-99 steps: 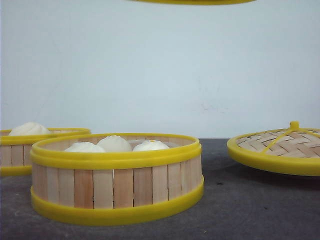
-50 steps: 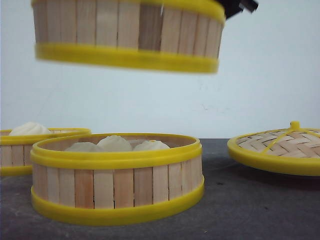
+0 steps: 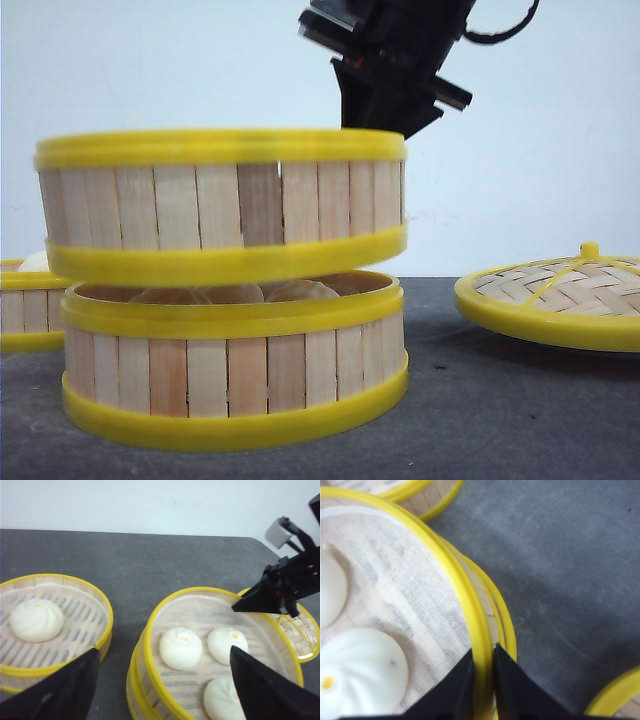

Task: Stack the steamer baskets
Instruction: 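Grip the rim, lift the basket and carry it over the front basket, then lower the basket onto the front basket and open the right gripper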

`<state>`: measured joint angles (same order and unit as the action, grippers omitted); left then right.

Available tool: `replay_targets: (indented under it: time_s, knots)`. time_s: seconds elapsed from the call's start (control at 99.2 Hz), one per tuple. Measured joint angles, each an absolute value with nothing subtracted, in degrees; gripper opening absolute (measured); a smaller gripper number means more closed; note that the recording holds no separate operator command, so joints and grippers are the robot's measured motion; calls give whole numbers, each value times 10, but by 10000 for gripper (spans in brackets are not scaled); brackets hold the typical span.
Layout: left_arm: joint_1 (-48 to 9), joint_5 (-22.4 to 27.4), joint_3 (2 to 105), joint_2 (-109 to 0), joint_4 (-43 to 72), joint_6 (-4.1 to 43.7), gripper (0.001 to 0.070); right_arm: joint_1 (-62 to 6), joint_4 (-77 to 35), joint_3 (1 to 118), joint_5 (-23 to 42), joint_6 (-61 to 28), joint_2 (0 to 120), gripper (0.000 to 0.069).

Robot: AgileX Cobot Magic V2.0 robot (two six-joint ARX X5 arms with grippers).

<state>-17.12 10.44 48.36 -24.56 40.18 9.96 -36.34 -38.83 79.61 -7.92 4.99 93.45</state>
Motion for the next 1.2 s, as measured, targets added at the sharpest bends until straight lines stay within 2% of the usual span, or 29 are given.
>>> replay_targets:
  time_s: [1.099,1.149,1.2]
  knots:
    - [-171,105,484,-246,403,99,507,-356,-383,793,-43,54,981,28]
    - [-171,105,484,-246,403,99,507,-356,-383,793,-43,54,981,40]
    - [-171,105,484,-246,403,99,507,-356,-382,793,-44,54,981,92]
